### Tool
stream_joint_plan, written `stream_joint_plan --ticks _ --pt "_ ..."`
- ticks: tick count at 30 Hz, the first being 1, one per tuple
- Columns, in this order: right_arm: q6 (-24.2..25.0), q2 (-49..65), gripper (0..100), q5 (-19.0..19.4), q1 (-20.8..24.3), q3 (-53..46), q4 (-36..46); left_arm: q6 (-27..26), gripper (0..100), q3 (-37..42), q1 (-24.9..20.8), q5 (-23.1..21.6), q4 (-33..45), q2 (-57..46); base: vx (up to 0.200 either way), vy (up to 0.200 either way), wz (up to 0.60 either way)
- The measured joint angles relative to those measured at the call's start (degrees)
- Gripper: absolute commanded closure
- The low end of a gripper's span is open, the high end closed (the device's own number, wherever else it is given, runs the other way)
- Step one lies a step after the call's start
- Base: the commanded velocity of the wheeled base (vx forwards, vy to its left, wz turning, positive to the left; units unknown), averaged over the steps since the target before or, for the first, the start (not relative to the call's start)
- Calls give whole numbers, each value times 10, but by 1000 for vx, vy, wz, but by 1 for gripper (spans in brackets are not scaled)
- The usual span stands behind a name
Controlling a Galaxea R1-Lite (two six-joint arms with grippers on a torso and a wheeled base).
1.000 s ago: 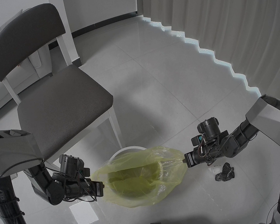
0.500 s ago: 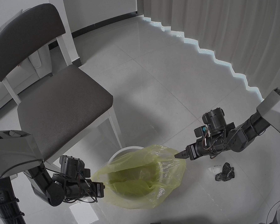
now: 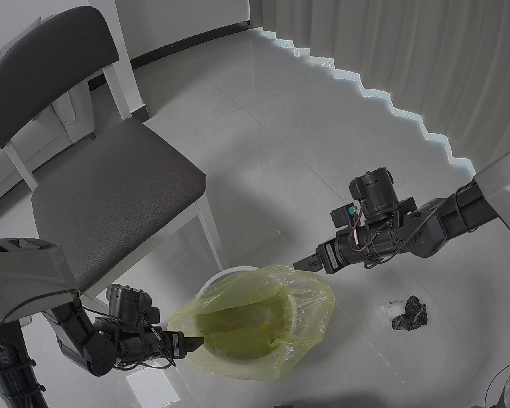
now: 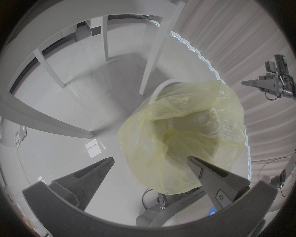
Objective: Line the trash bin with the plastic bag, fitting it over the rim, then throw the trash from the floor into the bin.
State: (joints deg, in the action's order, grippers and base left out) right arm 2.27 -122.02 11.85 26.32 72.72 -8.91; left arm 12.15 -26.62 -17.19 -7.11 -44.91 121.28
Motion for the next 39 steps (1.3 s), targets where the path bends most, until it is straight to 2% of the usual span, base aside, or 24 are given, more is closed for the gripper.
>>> stream_joint_plan --ticks 6,13,18,25,32,39 --pt "-15 -13 0 0 17 64 58 1 0 24 5 32 -76 8 0 0 0" --pt "-33 -17 0 0 23 68 67 -8 0 57 18 36 -125 -33 0 0 0" --pt "-36 -5 0 -1 21 40 68 -58 0 54 8 30 -128 -75 0 0 0" --pt "-34 54 0 -6 13 -41 65 -120 0 23 -11 -3 -129 -79 0 0 0" --pt "-32 157 0 -8 -13 -128 67 -176 0 -22 -20 -78 -131 -44 0 0 0" --pt "-28 244 0 -8 -40 -197 69 -198 0 -79 -22 -93 -133 23 0 0 0"
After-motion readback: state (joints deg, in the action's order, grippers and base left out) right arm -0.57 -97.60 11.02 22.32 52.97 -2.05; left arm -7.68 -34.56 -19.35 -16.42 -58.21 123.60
